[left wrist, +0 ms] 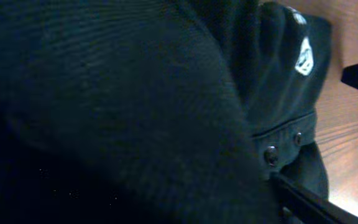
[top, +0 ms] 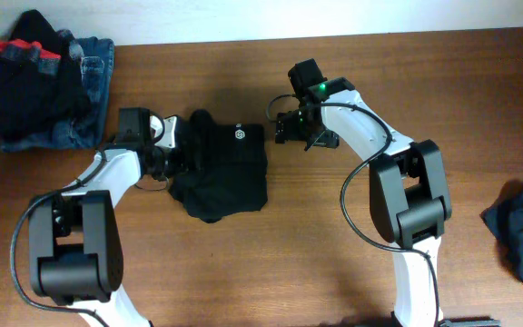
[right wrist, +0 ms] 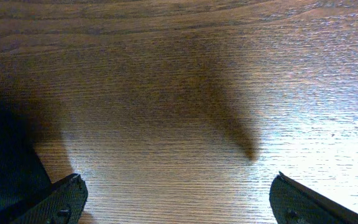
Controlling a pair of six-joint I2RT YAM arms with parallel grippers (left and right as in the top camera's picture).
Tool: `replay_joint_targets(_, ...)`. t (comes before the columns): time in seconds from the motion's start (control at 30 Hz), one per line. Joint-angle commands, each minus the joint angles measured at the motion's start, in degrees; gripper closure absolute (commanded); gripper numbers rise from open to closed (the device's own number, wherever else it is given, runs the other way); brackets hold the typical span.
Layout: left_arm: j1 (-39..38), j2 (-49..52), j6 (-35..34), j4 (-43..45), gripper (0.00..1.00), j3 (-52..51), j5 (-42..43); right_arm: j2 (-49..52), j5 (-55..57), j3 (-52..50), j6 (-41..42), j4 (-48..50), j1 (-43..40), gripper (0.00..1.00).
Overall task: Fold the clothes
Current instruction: 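Lift the folded black shirt with the left gripper toward the top-left stack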
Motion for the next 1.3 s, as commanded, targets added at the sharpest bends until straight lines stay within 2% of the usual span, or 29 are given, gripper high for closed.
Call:
replay_joint_targets(0.0,-0.6,6.9,-0.2,-1.5,0.23,-3.9,-4.8,-0.1,1.1,-0.1,0.0,0.0,0.1,0.01)
replay_joint_targets(0.2,-0.6,6.9,-0.2,-1.9,0.48,-3.9,-4.8,-0.1,1.1,-0.1,0.0,0.0,0.1,0.01)
replay_joint_targets(0.4,-0.6,6.9,-0.2,-2.6,0.86,-3.9,-4.8,-0.1,1.2,-0.1,0.0,0.0,0.1,0.01)
replay_joint_targets(0.47,-0.6,6.9,-0.2,-2.7,0.97,-3.9,-4.8,-0.1,1.1,-0.1,0.0,0.0,0.1,0.01)
replay_joint_targets(0.5,-0.6,6.9,-0.2,-2.7,0.99,-3.9,-4.8,-0.1,1.1,-0.1,0.0,0.0,0.1,0.01)
replay_joint_targets(0.77,-0.6,6.4,-0.2,-3.0,0.99,-3.3,-4.8,-0.1,1.2,-0.1,0.0,0.0,0.1,0.01)
replay_joint_targets(0.97,-0.6,2.0,-0.2,-4.6,0.99,-0.6,-5.5,-0.1,1.2,-0.3,0.0,0.1,0.1,0.01)
replay_joint_targets(1.17,-0.6,-4.3,0.2,-8.3,0.99,3.2,-16.2,-0.1,1.2,-0.3,0.0,0.5,0.1,0.01)
replay_joint_targets(1.27,-0.6,-7.3,2.4,-9.4,0.99,4.9,-18.5,-0.1,1.2,-0.3,0.0,0.6,0.1,0.02)
